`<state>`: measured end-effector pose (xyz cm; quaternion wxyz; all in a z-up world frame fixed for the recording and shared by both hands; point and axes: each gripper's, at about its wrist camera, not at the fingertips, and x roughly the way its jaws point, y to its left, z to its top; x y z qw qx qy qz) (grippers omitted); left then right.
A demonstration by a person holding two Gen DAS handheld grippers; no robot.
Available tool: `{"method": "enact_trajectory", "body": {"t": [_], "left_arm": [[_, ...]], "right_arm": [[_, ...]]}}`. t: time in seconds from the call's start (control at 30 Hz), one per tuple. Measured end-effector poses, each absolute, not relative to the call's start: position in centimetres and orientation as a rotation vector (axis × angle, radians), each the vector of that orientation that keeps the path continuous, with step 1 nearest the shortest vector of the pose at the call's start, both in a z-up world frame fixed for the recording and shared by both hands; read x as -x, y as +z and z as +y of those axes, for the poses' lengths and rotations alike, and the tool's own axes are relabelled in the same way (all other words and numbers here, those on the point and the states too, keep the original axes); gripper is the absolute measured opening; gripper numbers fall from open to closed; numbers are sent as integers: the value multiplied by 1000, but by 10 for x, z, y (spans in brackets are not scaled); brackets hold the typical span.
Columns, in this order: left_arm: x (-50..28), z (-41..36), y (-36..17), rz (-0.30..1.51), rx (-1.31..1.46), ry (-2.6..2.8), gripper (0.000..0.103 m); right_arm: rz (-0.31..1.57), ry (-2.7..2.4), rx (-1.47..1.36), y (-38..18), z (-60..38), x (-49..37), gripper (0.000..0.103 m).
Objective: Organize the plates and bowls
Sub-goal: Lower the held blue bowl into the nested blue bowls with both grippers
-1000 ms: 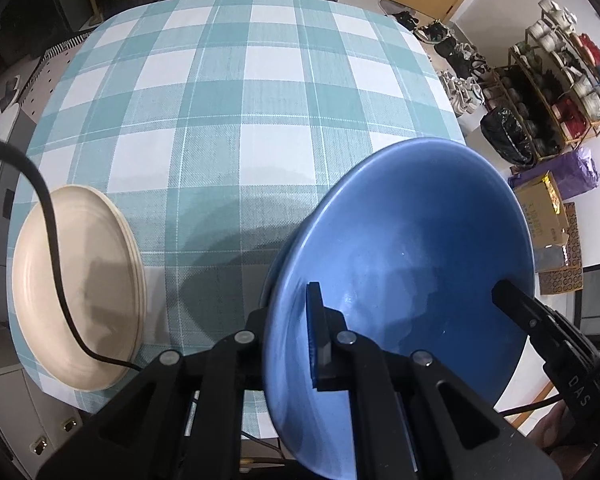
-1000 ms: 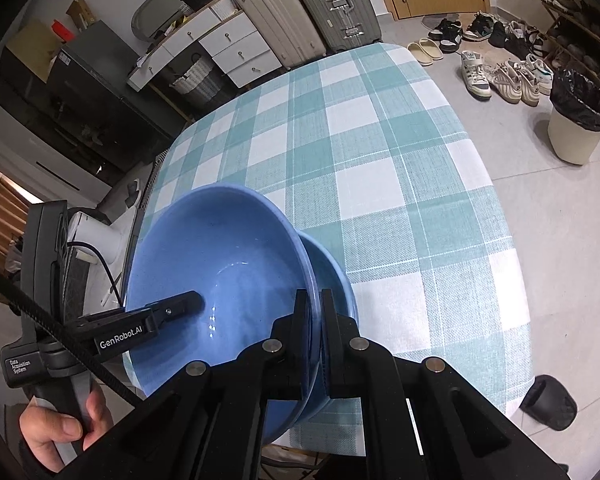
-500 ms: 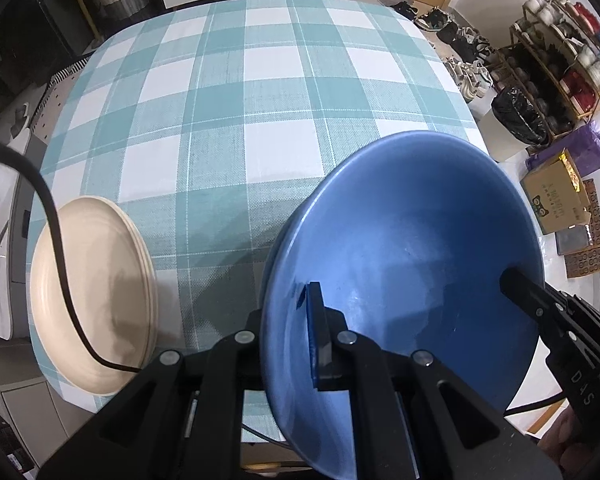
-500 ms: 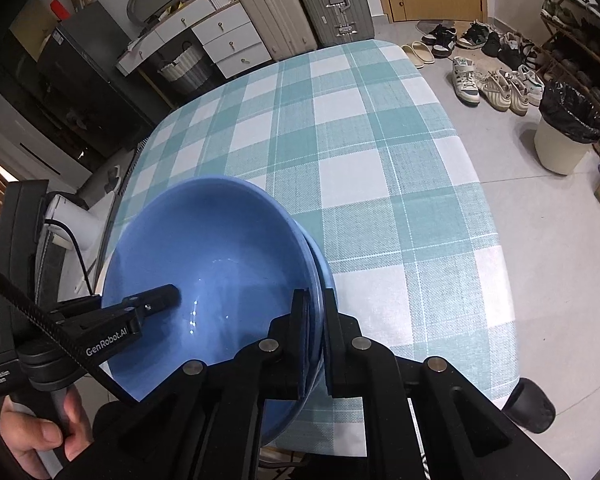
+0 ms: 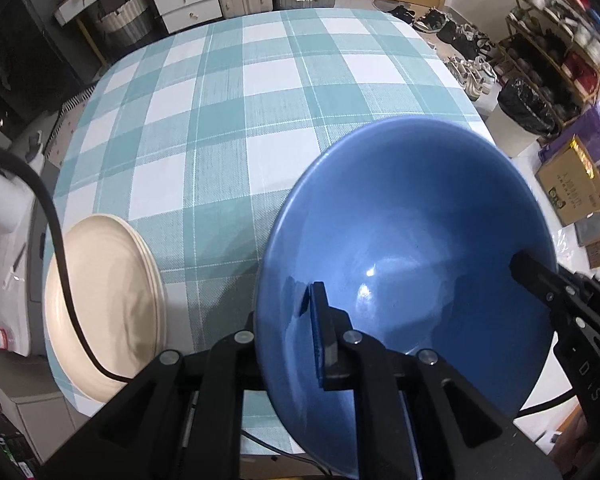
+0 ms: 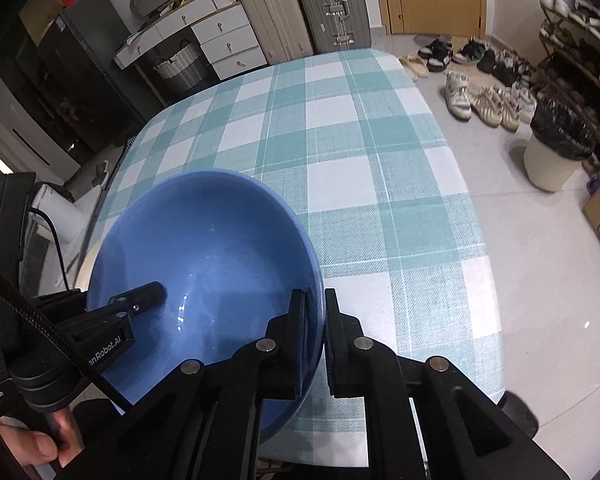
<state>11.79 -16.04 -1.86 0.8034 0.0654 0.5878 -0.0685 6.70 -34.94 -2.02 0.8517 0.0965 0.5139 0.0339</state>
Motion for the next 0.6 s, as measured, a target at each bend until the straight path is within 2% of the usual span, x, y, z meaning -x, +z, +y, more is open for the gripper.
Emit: {"method": "enact_trajectory", "body": {"t": [0.6], "left_arm": [[-116, -169, -19, 1300, -197, -103, 15]], "right_arm": [[1044, 64, -109, -20, -341, -64, 10]]}}
